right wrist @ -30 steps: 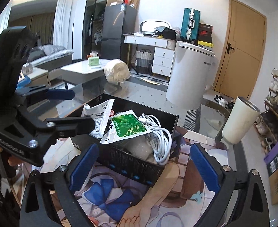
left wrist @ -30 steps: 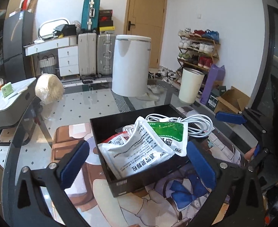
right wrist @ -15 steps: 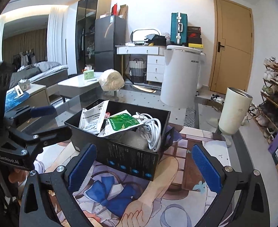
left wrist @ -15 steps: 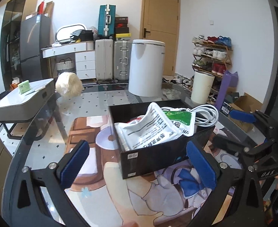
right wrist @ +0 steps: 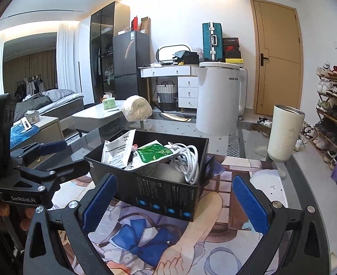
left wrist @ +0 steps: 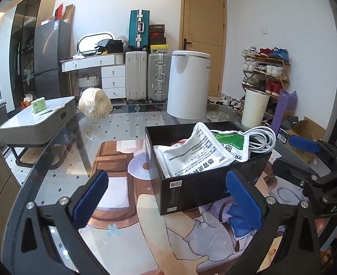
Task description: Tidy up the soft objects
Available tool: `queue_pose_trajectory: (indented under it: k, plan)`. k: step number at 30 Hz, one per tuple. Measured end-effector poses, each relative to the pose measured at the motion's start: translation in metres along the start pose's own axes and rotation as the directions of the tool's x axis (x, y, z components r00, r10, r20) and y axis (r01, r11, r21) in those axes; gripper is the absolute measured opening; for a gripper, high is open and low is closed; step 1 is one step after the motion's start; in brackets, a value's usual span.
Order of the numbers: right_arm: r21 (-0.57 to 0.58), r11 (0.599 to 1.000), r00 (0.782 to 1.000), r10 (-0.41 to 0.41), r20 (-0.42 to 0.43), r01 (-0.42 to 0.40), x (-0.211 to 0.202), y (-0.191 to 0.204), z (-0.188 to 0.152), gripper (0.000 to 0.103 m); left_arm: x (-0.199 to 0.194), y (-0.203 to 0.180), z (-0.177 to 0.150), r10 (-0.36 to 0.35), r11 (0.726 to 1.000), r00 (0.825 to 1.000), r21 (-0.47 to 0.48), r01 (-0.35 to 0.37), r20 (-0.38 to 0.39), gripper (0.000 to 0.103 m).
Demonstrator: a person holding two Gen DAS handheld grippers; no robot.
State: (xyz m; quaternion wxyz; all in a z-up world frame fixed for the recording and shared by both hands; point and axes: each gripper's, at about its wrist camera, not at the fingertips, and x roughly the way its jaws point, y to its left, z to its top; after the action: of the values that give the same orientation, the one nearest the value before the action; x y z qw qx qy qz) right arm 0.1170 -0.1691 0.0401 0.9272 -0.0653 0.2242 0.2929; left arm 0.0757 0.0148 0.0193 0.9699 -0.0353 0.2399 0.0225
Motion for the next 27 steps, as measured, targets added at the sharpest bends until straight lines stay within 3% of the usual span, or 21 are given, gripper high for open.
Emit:
queue_pose_trajectory:
  k: [11, 27]
  plan:
    - [-0.069, 0.997, 0.999, -0.029, 0.038, 0.032, -0.006, 0.015, -0.003, 0.102, -0.001, 0.009, -0.002, 0.027, 0.998, 1.0, -0.049, -0.027, 0.011, 0.103]
    - [-0.054, 0.998, 0.999, -0.023, 0.03, 0.024, -0.003, 0.011, -0.002, 0.102, -0.004, 0.006, -0.002, 0.038, 0.999, 0.999, -0.035, -0.038, 0.021, 0.103]
